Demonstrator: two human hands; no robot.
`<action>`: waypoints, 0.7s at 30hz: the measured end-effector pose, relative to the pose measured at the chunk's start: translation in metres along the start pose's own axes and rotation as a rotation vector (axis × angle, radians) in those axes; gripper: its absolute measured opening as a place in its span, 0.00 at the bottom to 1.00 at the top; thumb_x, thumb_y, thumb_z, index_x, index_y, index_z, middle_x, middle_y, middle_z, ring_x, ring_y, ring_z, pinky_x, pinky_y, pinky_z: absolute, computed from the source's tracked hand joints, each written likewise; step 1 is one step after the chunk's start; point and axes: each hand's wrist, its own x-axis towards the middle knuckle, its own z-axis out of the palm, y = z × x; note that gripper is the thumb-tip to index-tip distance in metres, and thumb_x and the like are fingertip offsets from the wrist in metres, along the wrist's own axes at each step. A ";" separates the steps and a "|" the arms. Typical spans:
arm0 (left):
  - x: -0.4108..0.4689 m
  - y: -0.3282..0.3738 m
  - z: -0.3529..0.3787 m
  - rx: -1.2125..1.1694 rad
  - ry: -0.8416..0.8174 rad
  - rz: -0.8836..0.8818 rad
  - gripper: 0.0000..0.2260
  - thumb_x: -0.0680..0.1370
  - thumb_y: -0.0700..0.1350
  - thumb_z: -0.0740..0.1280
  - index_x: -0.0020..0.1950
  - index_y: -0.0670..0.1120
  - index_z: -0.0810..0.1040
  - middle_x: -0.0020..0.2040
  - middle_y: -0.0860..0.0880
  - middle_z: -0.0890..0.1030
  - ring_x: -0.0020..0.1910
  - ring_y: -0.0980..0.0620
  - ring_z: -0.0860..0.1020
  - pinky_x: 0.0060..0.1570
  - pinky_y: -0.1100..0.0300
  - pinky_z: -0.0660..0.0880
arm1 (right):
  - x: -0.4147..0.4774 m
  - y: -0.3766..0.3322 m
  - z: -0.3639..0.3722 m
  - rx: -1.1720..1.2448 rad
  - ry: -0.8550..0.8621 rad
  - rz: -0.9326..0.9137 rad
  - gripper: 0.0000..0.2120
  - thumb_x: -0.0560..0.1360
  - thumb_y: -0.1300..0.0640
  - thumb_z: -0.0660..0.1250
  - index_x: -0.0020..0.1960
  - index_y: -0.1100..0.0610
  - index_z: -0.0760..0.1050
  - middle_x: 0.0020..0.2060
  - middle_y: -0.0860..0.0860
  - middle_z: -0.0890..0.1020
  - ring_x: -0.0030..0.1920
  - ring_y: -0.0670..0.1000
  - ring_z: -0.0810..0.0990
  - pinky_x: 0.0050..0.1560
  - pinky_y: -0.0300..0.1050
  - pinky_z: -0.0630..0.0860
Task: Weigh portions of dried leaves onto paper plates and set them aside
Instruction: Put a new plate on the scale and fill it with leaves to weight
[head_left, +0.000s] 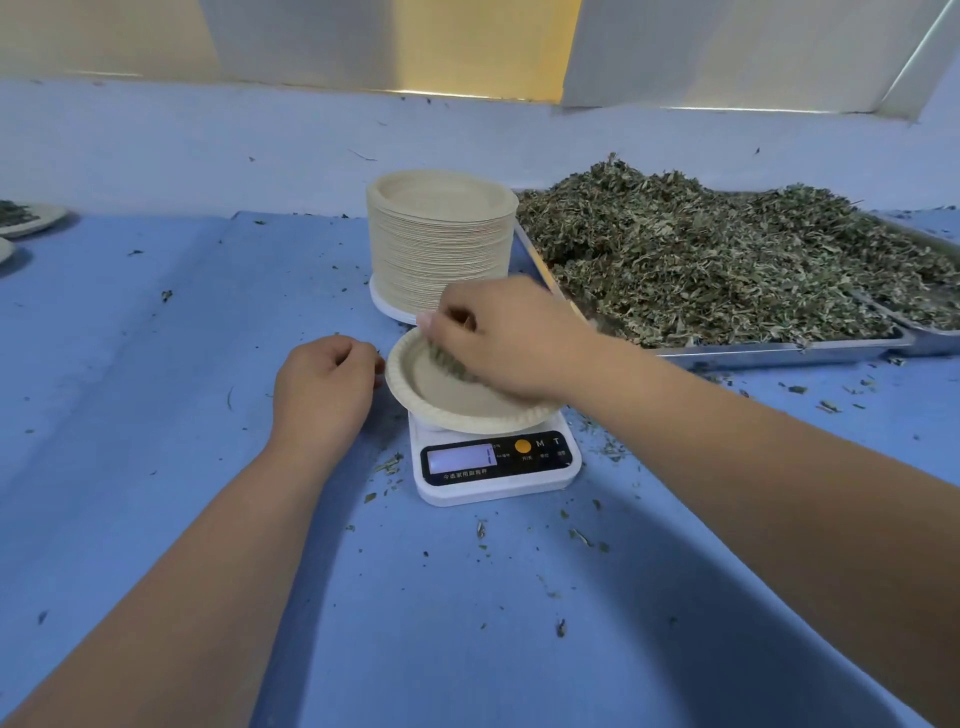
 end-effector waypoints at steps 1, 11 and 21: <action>0.000 -0.001 0.000 0.005 0.001 0.003 0.10 0.71 0.45 0.62 0.35 0.41 0.79 0.34 0.49 0.82 0.32 0.56 0.74 0.39 0.54 0.73 | -0.004 -0.001 0.004 -0.028 -0.064 -0.007 0.20 0.81 0.36 0.58 0.49 0.50 0.79 0.39 0.46 0.81 0.42 0.49 0.78 0.38 0.44 0.71; 0.000 -0.001 0.000 0.008 -0.006 0.002 0.11 0.71 0.46 0.62 0.36 0.42 0.80 0.36 0.49 0.83 0.35 0.53 0.77 0.40 0.53 0.75 | -0.001 0.054 -0.033 0.203 0.127 0.081 0.21 0.84 0.42 0.57 0.44 0.57 0.76 0.32 0.51 0.76 0.30 0.45 0.70 0.32 0.41 0.66; -0.001 0.002 -0.001 0.050 -0.003 -0.006 0.12 0.72 0.46 0.62 0.37 0.41 0.81 0.37 0.49 0.84 0.36 0.52 0.78 0.43 0.46 0.80 | -0.029 0.130 0.002 -0.158 -0.075 0.422 0.28 0.83 0.37 0.48 0.39 0.56 0.72 0.33 0.55 0.77 0.36 0.58 0.77 0.36 0.49 0.72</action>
